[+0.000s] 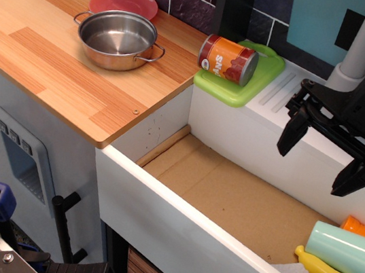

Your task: Put can in pot

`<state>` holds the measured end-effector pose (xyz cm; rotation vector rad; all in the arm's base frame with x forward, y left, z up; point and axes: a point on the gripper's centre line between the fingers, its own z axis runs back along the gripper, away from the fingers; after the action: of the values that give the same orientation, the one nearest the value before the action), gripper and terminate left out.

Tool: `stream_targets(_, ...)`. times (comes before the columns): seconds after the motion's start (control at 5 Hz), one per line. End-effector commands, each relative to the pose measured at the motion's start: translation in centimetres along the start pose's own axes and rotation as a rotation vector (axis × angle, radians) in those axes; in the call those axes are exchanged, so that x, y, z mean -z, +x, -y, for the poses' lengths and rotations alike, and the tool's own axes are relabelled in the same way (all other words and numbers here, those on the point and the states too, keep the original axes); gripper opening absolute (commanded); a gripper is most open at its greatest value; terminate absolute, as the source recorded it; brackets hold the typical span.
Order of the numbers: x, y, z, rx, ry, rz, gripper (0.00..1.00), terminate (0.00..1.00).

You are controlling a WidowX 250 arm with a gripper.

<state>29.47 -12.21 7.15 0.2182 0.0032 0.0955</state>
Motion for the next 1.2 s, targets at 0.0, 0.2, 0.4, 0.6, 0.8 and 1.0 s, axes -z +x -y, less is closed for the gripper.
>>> stream_targets(0.0, 0.0, 0.0, 0.0, 0.0, 0.0, 0.0, 1.0, 0.0)
stream_targets(0.2, 0.3, 0.2, -2.6, 0.176, 0.012, 0.021, 1.0, 0.0)
stream_targets(0.4, 0.5, 1.2, -7.2, 0.323, 0.089, 0.063, 1.0, 0.0)
stream_targets(0.6, 0.8, 2.0, -11.7, 0.525, 0.203, 0.152, 1.0, 0.0)
stream_targets(0.8, 1.0, 4.4, -16.3, 0.723, 0.251, 0.238, 1.0, 0.0)
stream_targets(1.0, 1.4, 6.8, -18.4, 0.875, 0.303, 0.322, 1.0, 0.0)
